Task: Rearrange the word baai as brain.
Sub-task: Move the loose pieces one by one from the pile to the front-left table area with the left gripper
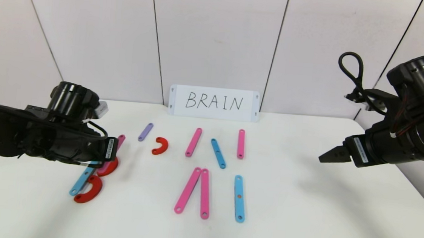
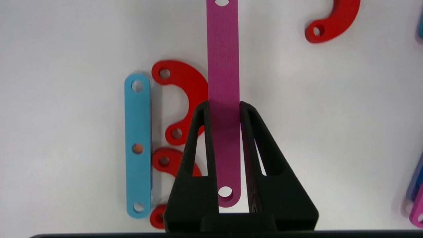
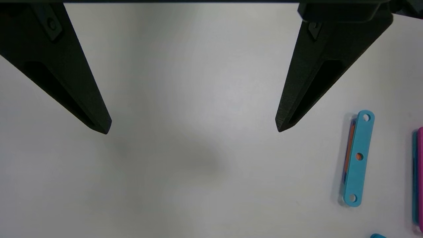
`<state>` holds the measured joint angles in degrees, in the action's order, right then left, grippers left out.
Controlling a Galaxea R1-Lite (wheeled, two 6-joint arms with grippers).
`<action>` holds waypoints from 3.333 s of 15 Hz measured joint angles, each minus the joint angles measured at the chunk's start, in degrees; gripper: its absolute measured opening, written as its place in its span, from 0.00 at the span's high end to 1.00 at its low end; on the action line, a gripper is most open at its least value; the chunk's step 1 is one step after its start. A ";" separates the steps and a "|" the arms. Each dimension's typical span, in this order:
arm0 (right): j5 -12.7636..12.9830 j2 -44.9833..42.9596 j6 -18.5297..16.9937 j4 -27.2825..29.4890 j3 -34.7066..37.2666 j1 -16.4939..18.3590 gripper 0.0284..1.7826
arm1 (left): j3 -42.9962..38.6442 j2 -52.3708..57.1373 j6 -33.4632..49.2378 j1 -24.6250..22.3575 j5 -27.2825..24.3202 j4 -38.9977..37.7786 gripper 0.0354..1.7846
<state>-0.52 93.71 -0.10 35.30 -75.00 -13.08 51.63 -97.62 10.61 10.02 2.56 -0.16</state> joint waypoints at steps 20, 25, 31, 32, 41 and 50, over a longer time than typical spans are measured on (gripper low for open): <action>0.28 -1.46 0.00 0.00 0.91 -1.24 0.02 | -15.71 2.15 3.91 5.90 0.02 -13.24 0.87; 0.28 -1.40 0.00 0.00 0.90 -1.22 0.02 | -16.10 0.83 4.05 6.16 0.07 -13.31 0.87; 0.28 -1.46 0.02 0.00 0.99 -1.22 0.02 | -16.69 -1.50 4.11 6.90 0.22 -16.07 0.87; 0.28 -1.51 0.02 0.02 1.01 -1.22 0.02 | -16.93 -2.18 4.00 6.92 0.05 -17.94 0.87; 0.22 -1.56 0.10 0.00 1.10 -1.35 0.02 | -17.86 -4.13 3.58 6.88 1.34 -20.48 0.87; 0.22 -1.60 0.10 0.00 1.29 -1.74 0.02 | -18.18 -4.86 3.30 7.07 1.97 -20.54 0.77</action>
<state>-0.30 92.11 0.00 35.30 -73.70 -14.82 33.45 -102.49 13.91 17.09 4.53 -20.70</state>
